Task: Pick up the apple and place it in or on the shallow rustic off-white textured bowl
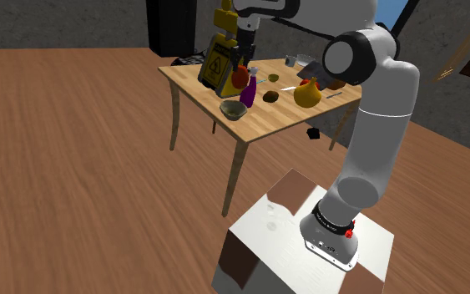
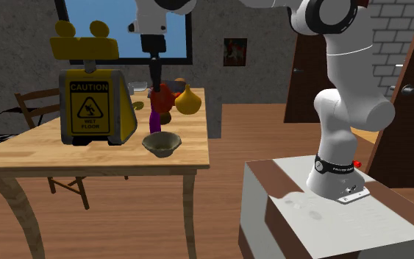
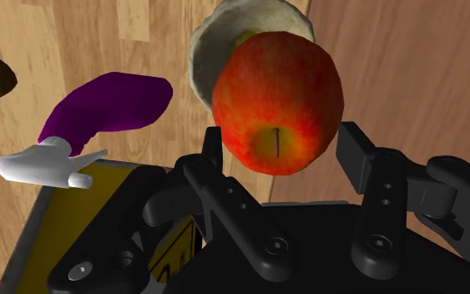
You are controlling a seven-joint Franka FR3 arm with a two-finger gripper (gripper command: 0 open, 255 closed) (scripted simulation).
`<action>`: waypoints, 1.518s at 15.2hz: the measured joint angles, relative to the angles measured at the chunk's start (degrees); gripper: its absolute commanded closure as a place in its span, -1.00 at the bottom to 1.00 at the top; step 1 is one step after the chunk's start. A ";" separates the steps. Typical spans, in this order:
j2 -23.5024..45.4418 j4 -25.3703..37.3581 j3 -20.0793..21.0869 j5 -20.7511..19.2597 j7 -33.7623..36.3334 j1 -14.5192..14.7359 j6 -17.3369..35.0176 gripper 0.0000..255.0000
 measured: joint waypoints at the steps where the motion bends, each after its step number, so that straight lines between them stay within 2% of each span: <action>1: -0.03 -0.74 0.00 -0.01 -0.02 0.01 0.72 1.00; 16: -0.41 -12.77 0.21 -0.09 0.28 0.57 12.34 1.00; 23: -0.24 -13.78 0.25 -0.04 0.30 0.60 13.53 1.00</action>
